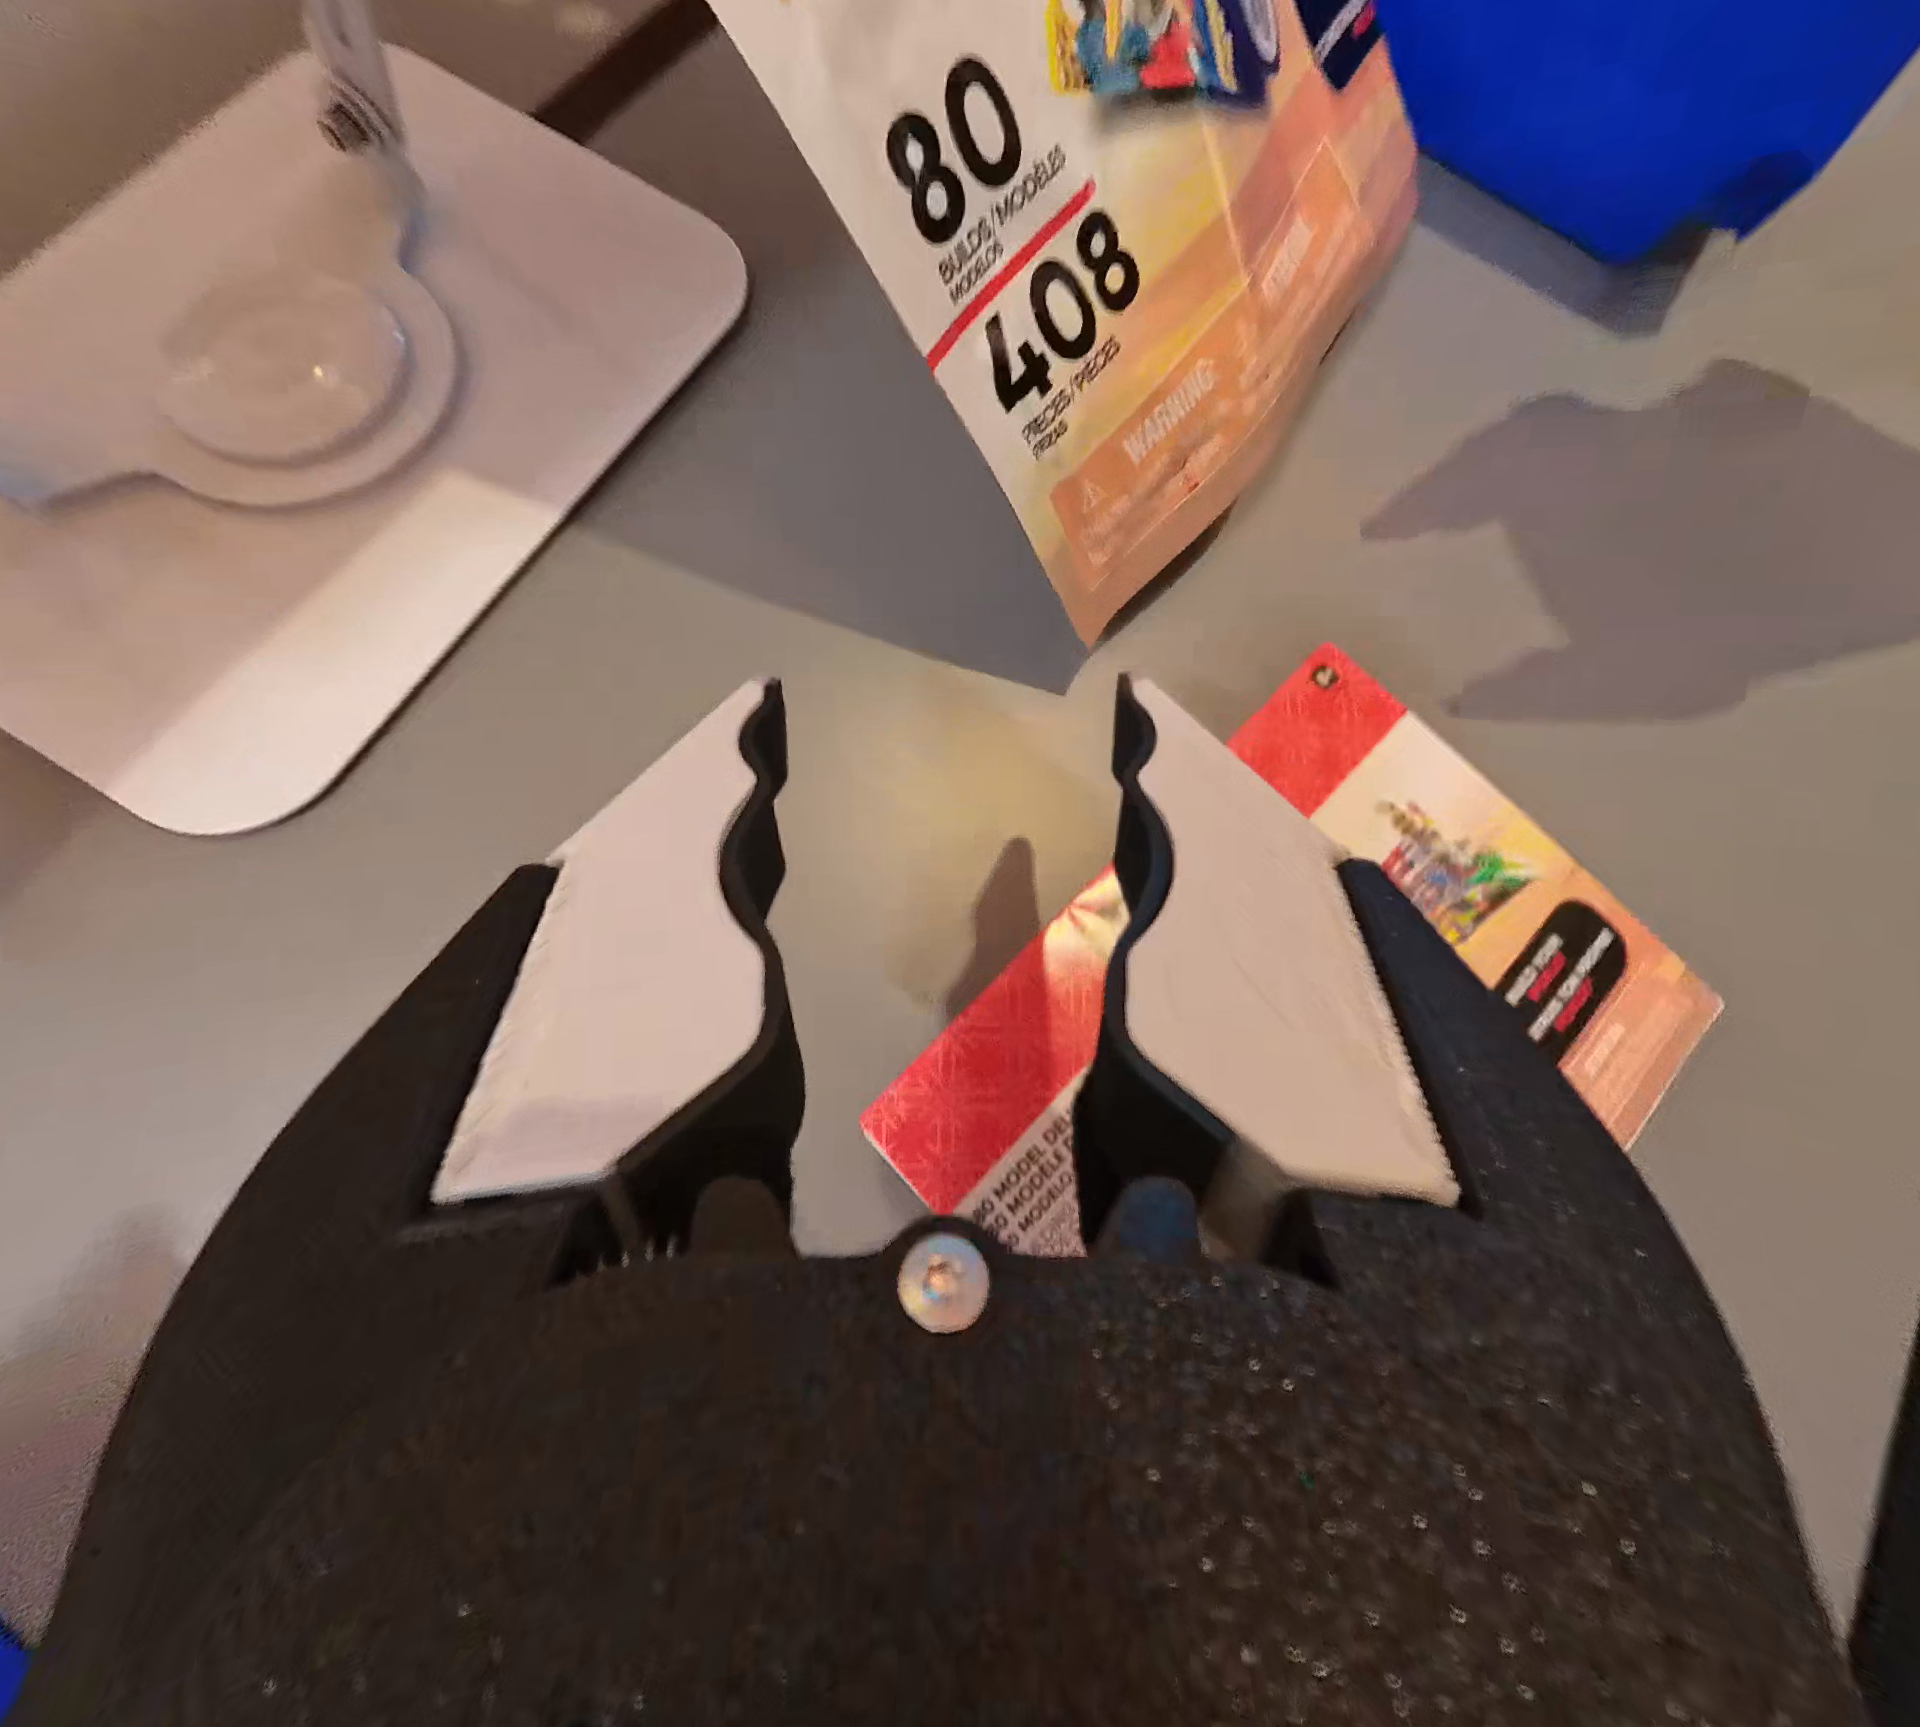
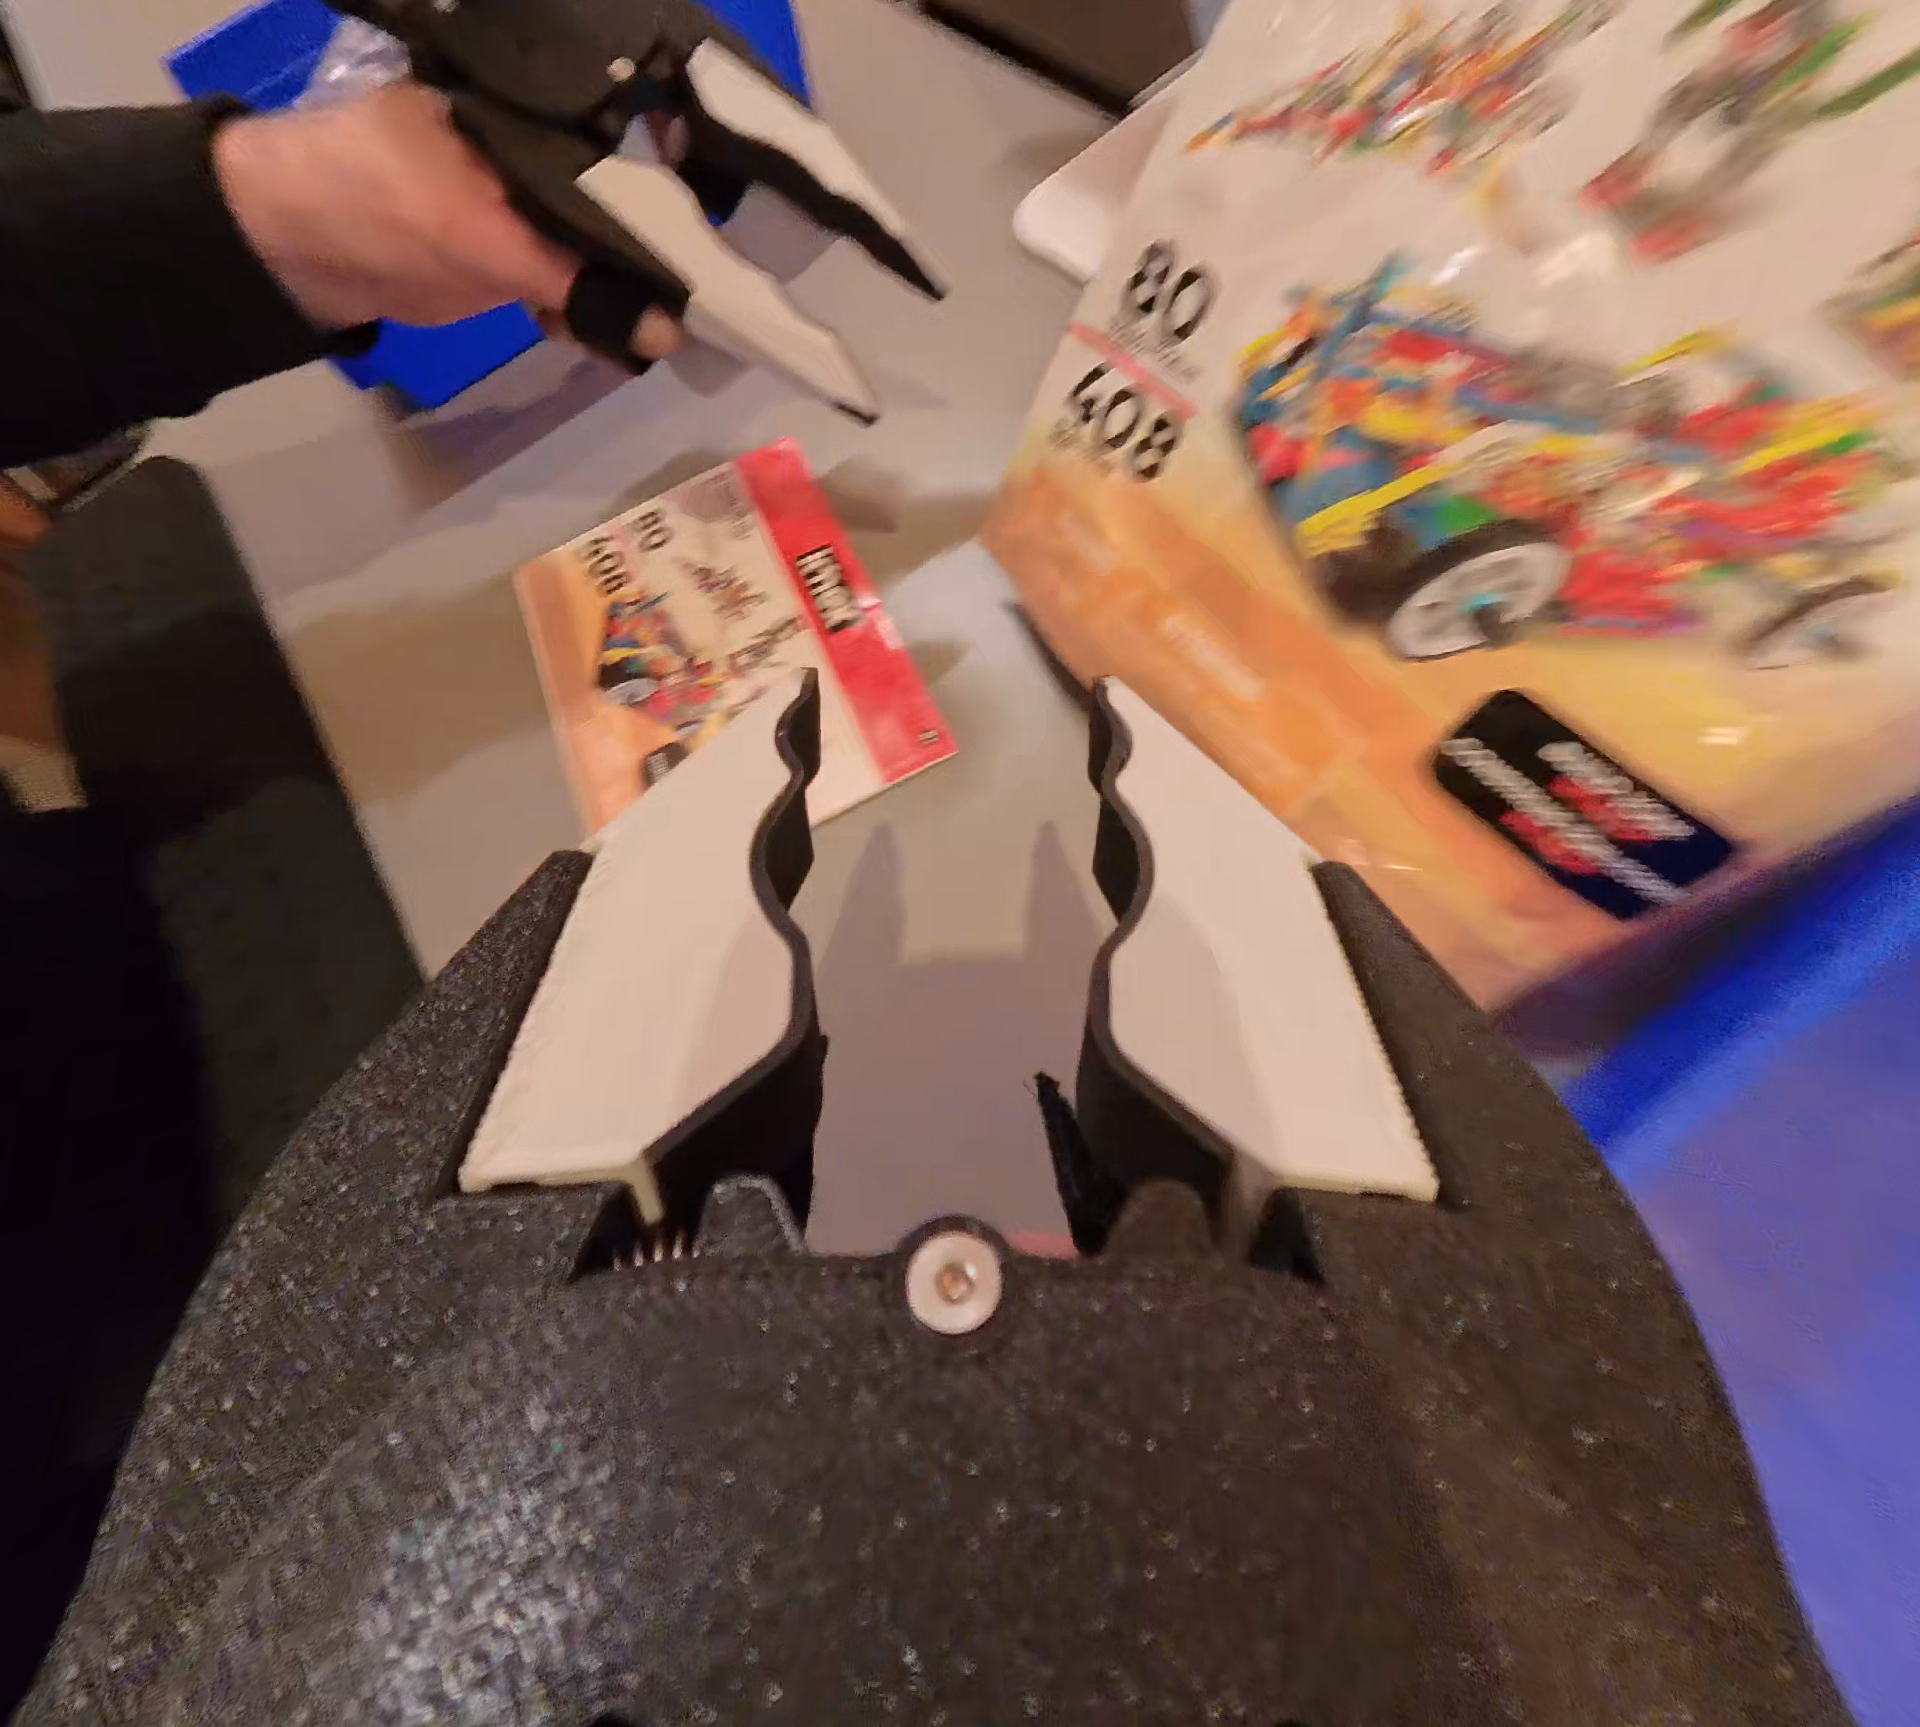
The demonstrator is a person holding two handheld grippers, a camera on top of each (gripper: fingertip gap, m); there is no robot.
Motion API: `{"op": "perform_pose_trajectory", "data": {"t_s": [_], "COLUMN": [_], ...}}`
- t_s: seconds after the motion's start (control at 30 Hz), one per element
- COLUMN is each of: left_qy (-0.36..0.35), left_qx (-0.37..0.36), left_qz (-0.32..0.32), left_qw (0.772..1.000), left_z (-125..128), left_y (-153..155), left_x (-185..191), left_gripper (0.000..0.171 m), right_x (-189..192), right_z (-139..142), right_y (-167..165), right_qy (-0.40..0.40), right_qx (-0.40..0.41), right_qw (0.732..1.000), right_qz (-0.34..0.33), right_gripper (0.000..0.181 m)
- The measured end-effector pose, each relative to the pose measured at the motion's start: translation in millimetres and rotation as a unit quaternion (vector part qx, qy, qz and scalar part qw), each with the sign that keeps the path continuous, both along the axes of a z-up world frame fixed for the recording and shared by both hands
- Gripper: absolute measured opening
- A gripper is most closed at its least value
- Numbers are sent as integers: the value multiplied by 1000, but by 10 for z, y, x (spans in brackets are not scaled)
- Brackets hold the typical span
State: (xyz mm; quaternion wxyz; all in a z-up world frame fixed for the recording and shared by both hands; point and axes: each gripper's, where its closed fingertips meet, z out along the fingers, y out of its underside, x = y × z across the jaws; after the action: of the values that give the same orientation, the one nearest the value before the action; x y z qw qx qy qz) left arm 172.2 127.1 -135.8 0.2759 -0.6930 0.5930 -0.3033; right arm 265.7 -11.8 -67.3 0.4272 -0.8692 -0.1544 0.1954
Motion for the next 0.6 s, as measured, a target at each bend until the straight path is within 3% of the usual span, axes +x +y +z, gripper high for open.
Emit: {"op": "perform_pose_trajectory", "data": {"t_s": [0.1,0.27,0.37,0.5,0.6], "left_qy": [32,16,-23,-109,-140], "left_qx": [-8,-41,-66,-142,-211], "left_qz": [-2,-7,-18,16,-4], "left_qw": [999,999,997,984,967], "left_z": [-180,-239,-143,192,327], "left_y": [-44,-139,-112,205,282], "left_x": [-112,-26,297,773,1009], "left_gripper": [61,61,66,66,35], "right_x": [-316,-233,-198,-208,-124], "right_z": [-429,-1033,-1169,-1224,-1254], "right_y": [-38,277,366,398,478], "right_qy": [-5,7,-4,-4,1], "right_qx": [-49,-110,-118,-122,-121], "right_qw": [999,990,988,986,984], "right_qz": [17,-85,-102,-110,-129], "right_gripper": [41,26,26,28,28]}}
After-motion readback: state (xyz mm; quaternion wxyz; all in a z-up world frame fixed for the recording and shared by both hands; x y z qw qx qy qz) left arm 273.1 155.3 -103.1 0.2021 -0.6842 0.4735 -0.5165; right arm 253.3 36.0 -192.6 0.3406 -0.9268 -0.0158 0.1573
